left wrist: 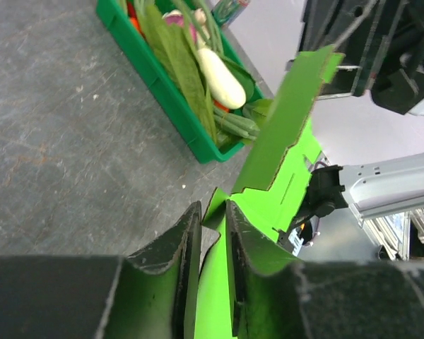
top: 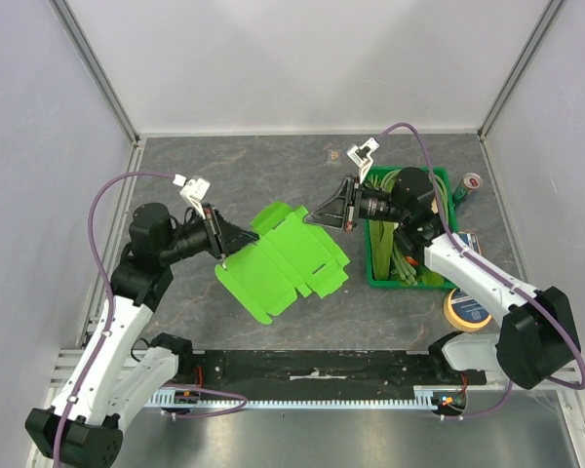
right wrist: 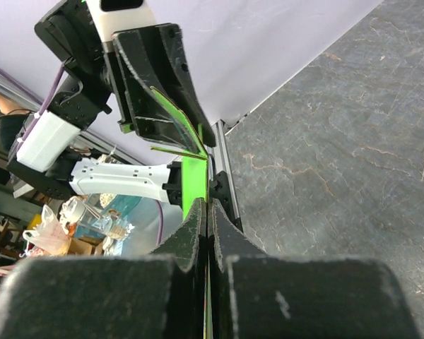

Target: Fold the paper box

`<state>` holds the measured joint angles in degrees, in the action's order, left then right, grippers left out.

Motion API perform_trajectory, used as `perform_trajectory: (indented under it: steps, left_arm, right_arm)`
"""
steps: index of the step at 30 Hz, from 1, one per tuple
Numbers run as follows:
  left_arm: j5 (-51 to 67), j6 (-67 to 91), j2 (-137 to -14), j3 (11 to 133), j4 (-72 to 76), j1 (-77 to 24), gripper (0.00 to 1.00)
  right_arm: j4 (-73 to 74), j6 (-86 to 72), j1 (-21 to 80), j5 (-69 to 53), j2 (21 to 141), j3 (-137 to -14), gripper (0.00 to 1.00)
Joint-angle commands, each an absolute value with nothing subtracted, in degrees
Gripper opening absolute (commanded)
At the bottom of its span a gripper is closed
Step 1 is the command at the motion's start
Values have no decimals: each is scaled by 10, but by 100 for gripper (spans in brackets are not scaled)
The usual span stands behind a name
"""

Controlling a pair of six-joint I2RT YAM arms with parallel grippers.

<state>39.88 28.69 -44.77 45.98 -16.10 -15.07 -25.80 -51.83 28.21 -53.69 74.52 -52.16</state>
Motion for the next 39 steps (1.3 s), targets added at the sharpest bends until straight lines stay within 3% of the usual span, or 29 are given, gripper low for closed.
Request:
perform_trajectory:
  steps: [1, 14, 22, 27, 33, 39]
  left_arm:
    - [442, 303, -418, 448, -89, -149, 25]
    - [342, 278, -360, 425, -132, -178, 42]
    - [298, 272, -342, 406, -163, -179, 41]
    - [237, 267, -339, 389, -169, -198, 26]
    - [96, 233, -364, 390, -179, -300, 12]
    - [32, 199, -413, 402, -205, -330, 12]
  right_arm:
    - [-297, -551, 283, -527, 751, -520, 0]
    - [-262, -597, 310, -444, 805, -515, 0]
    - [-226, -583, 320, -424, 812, -522, 0]
    - [-219, -585, 329, -410, 821, -526, 0]
    - [-216, -604, 337, -385, 831, -530, 0]
    - [-212, -608, 341, -362, 840, -530, 0]
